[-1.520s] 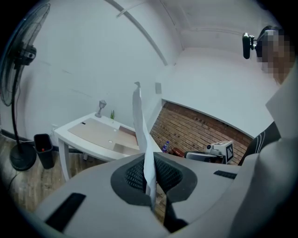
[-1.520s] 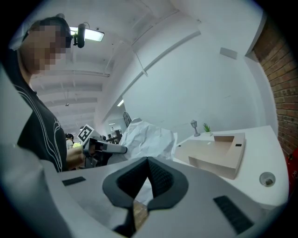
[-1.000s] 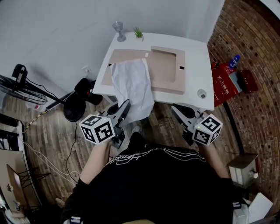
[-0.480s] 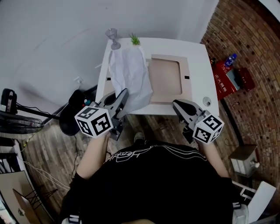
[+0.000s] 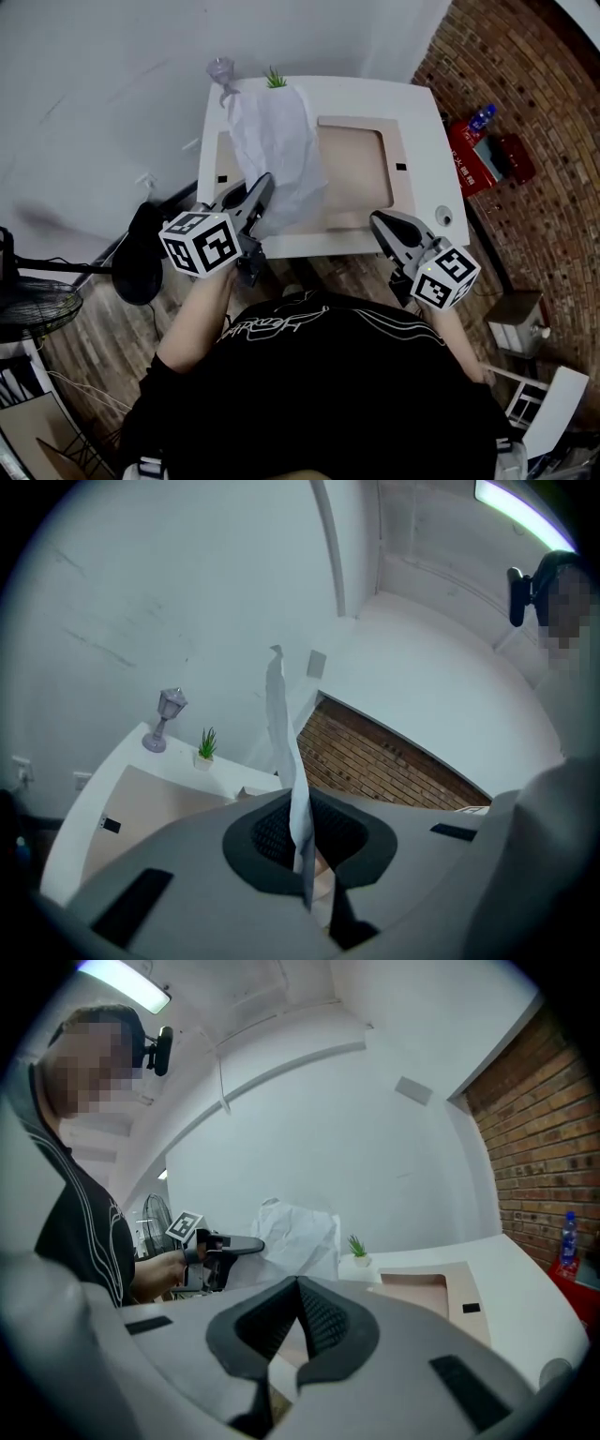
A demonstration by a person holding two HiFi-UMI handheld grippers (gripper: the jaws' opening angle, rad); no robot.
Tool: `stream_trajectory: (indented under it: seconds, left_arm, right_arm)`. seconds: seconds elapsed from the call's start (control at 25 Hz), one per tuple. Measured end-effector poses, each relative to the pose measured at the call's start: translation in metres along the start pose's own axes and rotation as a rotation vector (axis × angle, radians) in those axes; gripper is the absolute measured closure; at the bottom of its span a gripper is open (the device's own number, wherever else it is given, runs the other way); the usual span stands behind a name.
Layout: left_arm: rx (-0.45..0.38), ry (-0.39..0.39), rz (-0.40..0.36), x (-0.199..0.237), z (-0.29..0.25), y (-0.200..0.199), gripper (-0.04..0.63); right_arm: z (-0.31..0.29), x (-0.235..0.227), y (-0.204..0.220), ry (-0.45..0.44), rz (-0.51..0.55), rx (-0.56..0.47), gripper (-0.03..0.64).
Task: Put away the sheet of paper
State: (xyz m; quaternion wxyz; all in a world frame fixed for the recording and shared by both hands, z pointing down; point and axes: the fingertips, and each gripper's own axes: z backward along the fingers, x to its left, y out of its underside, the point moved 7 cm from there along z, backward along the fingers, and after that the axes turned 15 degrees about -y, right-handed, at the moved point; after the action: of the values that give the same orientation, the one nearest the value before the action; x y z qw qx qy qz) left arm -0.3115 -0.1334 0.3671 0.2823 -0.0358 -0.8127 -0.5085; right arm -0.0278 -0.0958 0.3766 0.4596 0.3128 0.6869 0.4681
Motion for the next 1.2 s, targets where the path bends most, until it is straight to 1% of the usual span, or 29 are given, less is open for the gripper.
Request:
stream_trajectory:
  seconds: [0.08, 0.2, 0.28, 0.44, 0.56, 0.64, 0.76, 0.96, 1.04, 1.2]
  left_arm:
    - [0.008, 0.023, 0.013, 0.007, -0.01, 0.001, 0.561]
    - [0.014, 0.04, 0.011, 0.017, -0.023, 0.002, 0.561]
    - [0.023, 0.053, 0.027, 0.024, -0.034, 0.005, 0.561]
    - [0.078, 0.079, 0.081, 0.04, -0.057, 0.019, 0.561]
    - [0.123, 0.082, 0.115, 0.047, -0.068, 0.031, 0.561]
    - [0.144, 0.079, 0.13, 0.05, -0.073, 0.036, 0.561]
    - [0.171, 0.072, 0.155, 0.057, -0.081, 0.043, 0.561]
    - [0.221, 0.041, 0.149, 0.067, -0.094, 0.055, 0.561]
    - [0.243, 0.018, 0.144, 0.073, -0.099, 0.059, 0.561]
    - [0.315, -0.036, 0.14, 0.083, -0.104, 0.071, 0.561]
  right_arm:
    - [-0.006, -0.003, 0.003, 0.022, -0.016, -0.005, 0.614]
    - [-0.013, -0.006, 0.005, 0.049, -0.035, -0.018, 0.614]
    - [-0.013, -0.009, 0.007, 0.075, -0.043, -0.025, 0.614]
    - [-0.007, -0.014, 0.014, 0.137, -0.064, -0.033, 0.614]
    - [0.001, -0.022, 0.018, 0.185, -0.09, -0.043, 0.614]
    - [0.003, -0.027, 0.021, 0.21, -0.109, -0.057, 0.614]
    - [0.001, -0.032, 0.022, 0.222, -0.12, -0.069, 0.614]
    - [0.0, -0.041, 0.021, 0.232, -0.129, -0.079, 0.614]
    - [0.0, -0.045, 0.022, 0.234, -0.131, -0.076, 0.614]
    - [0.001, -0.048, 0.022, 0.238, -0.129, -0.069, 0.614]
